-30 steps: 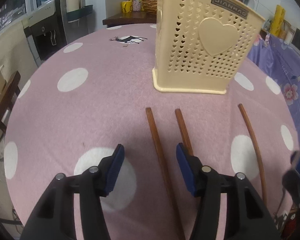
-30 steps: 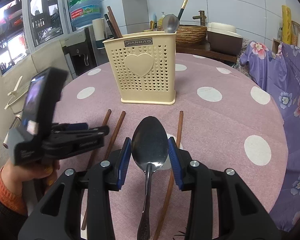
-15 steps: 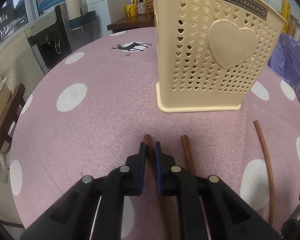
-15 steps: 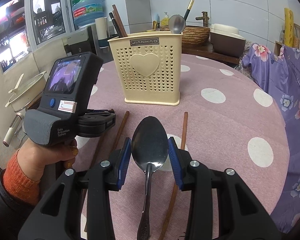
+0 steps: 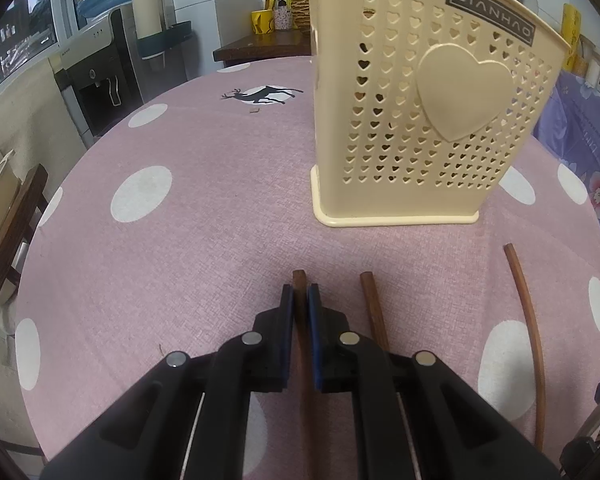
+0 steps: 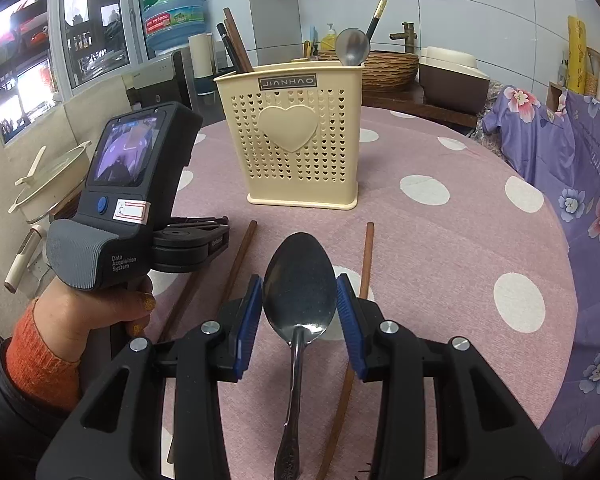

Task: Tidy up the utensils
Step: 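Grasp a brown chopstick with the left tool, then lift the steel spoon and chopstick and carry both toward the holder, then lower the spoon and chopstick into the holder and open both tools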

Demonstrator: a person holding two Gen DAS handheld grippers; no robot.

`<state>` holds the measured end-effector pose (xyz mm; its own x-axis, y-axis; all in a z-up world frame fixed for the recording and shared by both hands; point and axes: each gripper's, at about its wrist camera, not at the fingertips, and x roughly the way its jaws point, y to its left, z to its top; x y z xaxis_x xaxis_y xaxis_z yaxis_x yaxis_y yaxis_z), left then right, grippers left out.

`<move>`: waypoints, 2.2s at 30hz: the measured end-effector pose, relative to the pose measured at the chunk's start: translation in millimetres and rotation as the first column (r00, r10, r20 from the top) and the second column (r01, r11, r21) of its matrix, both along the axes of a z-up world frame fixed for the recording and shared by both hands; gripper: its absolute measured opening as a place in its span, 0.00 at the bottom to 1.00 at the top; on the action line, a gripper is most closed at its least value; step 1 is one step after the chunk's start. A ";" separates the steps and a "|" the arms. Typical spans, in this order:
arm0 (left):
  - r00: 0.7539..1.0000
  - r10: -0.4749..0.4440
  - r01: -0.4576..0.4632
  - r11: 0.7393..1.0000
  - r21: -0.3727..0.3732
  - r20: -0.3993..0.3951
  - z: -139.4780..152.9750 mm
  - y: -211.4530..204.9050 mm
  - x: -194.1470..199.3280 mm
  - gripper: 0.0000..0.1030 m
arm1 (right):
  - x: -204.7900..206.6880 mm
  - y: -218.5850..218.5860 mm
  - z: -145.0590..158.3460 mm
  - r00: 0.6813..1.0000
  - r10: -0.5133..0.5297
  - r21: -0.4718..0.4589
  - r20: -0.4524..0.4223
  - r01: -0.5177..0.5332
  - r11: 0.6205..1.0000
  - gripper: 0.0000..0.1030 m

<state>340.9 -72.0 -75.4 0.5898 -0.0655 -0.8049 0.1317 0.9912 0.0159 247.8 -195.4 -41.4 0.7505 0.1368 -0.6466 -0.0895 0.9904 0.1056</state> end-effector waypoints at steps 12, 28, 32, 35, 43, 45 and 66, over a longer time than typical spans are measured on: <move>0.994 -0.004 0.021 0.988 -0.155 0.108 47.4 24.4 -17.8 0.08 | 2.2 -6.6 4.2 0.999 0.044 0.052 0.027 -0.045 0.998 0.37; 0.913 -0.002 0.105 0.968 -0.229 0.408 168.1 65.0 -71.2 0.08 | 11.1 -7.5 60.4 0.984 0.141 0.118 0.110 -0.153 0.981 0.37; 0.901 0.001 0.107 0.969 -0.223 0.435 177.8 67.1 -69.7 0.08 | 14.0 -2.7 69.8 0.980 0.145 0.095 0.139 -0.159 0.983 0.37; 0.898 0.002 0.108 0.969 -0.224 0.440 181.1 67.9 -65.5 0.08 | 19.2 -2.4 71.2 0.977 0.153 0.114 0.149 -0.171 0.979 0.37; 0.885 -0.013 0.129 0.968 -0.217 0.465 197.7 69.7 -59.4 0.08 | 28.6 0.7 75.8 0.972 0.158 0.087 0.172 -0.175 0.981 0.37; 0.880 -0.019 0.137 0.967 -0.214 0.476 206.3 69.5 -57.3 0.08 | 34.6 -0.1 78.7 0.972 0.158 0.078 0.175 -0.174 0.982 0.37; 0.810 -0.003 0.208 0.936 -0.283 0.586 325.8 41.8 -0.4 0.08 | 144.6 0.9 217.9 0.889 0.024 -0.020 0.457 -0.017 1.000 0.37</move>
